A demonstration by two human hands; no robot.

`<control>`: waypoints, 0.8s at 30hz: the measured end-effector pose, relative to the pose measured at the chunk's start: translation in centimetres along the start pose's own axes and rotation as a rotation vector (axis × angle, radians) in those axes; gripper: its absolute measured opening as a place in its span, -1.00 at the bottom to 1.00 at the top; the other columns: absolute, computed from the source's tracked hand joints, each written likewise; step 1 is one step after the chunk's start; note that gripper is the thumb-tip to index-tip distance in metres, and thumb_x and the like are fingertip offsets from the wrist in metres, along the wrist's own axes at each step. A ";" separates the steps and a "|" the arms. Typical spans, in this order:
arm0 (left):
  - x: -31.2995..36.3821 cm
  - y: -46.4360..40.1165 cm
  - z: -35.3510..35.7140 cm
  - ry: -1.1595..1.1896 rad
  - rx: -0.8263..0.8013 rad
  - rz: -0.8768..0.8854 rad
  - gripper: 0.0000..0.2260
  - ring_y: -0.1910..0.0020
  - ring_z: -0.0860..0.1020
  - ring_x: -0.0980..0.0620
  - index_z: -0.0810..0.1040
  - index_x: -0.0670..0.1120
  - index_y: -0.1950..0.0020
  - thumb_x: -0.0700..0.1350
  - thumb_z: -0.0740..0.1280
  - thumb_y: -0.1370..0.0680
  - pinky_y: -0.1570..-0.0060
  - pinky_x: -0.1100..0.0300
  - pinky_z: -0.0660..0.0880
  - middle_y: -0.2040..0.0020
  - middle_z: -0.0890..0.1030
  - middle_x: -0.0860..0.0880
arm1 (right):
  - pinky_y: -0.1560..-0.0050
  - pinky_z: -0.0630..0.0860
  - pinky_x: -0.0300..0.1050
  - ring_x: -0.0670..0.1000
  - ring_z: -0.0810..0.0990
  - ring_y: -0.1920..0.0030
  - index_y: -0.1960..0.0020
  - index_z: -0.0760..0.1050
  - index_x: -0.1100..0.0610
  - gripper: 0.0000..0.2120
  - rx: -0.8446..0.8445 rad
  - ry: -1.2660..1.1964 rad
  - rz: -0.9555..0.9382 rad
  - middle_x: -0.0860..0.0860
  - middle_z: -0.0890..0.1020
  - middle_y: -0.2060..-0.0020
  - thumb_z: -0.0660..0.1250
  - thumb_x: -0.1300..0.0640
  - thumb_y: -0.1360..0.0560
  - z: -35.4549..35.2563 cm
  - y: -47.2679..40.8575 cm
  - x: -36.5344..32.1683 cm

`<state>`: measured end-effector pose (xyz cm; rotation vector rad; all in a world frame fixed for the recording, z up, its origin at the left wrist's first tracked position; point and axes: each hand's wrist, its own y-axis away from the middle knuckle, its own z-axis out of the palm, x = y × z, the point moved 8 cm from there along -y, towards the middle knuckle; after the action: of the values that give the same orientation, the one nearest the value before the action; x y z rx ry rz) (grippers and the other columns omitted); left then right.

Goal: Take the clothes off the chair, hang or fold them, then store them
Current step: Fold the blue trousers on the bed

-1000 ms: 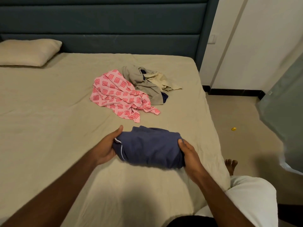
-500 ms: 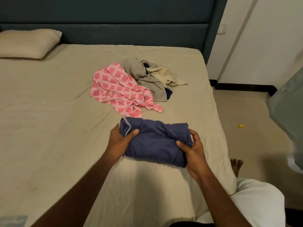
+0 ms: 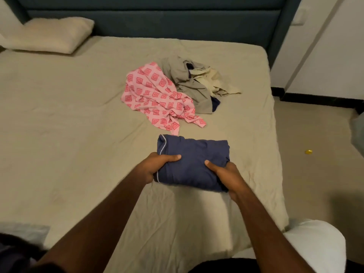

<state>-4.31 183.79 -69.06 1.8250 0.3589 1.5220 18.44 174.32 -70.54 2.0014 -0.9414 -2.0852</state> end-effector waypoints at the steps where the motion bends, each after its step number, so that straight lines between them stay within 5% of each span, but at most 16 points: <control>1: 0.0 1.0 -0.4 0.044 -0.007 0.024 -0.46 -0.07 0.69 -0.11 0.57 -0.12 -0.34 -0.10 0.61 -0.39 0.00 0.02 0.64 -0.12 0.72 -0.09 | -0.02 0.65 -0.17 -0.04 0.70 -0.03 -0.19 0.56 0.00 -0.70 -0.063 -0.057 -0.036 -0.06 0.71 -0.10 0.52 0.05 -0.50 0.7 0.3 -0.8; 6: -0.7 8.2 -7.1 0.150 0.155 0.219 -0.47 -0.13 0.67 -0.03 0.57 -0.01 -0.32 -0.12 0.62 -0.39 -0.17 -0.01 0.62 -0.19 0.69 -0.01 | -0.28 0.57 0.02 -0.02 0.66 -0.22 -0.43 0.46 0.04 -0.53 -0.341 -0.065 -0.179 -0.06 0.66 -0.25 0.45 0.17 -0.55 7.6 3.5 -3.6; 10: -3.7 17.9 -15.9 0.140 0.440 0.364 -0.50 -0.07 0.68 0.09 0.57 0.11 -0.21 -0.05 0.66 -0.34 -0.06 0.11 0.65 -0.14 0.69 0.10 | -0.24 0.58 0.06 -0.03 0.68 -0.18 -0.44 0.43 0.00 -0.52 -0.564 0.021 -0.198 -0.10 0.67 -0.23 0.43 0.15 -0.56 16.2 8.4 -4.5; 17: -13.1 34.5 -28.5 0.164 0.953 0.462 -0.34 -0.09 0.66 0.03 0.48 0.00 -0.27 0.21 0.62 -0.29 -0.09 -0.06 0.64 -0.15 0.64 0.04 | -0.26 0.59 0.08 -0.06 0.66 -0.20 -0.47 0.38 -0.03 -0.46 -0.810 0.171 -0.339 -0.09 0.61 -0.31 0.46 0.08 -0.54 32.8 19.0 -4.2; 24: -18.0 45.7 -36.1 0.128 1.363 0.502 -0.38 -0.15 0.59 0.01 0.18 0.14 -0.52 0.19 0.39 -0.55 -0.03 0.16 0.52 -0.29 0.53 0.05 | -0.08 0.62 -0.22 -0.24 0.62 -0.14 -0.52 0.14 -0.26 -0.32 -0.948 0.244 -0.690 -0.17 0.56 -0.24 0.42 0.12 -0.59 45.3 28.8 -8.6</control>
<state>-53.34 153.06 -49.96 2.9916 1.3176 1.9056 -32.42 171.40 -51.48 2.0113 0.7746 -1.8550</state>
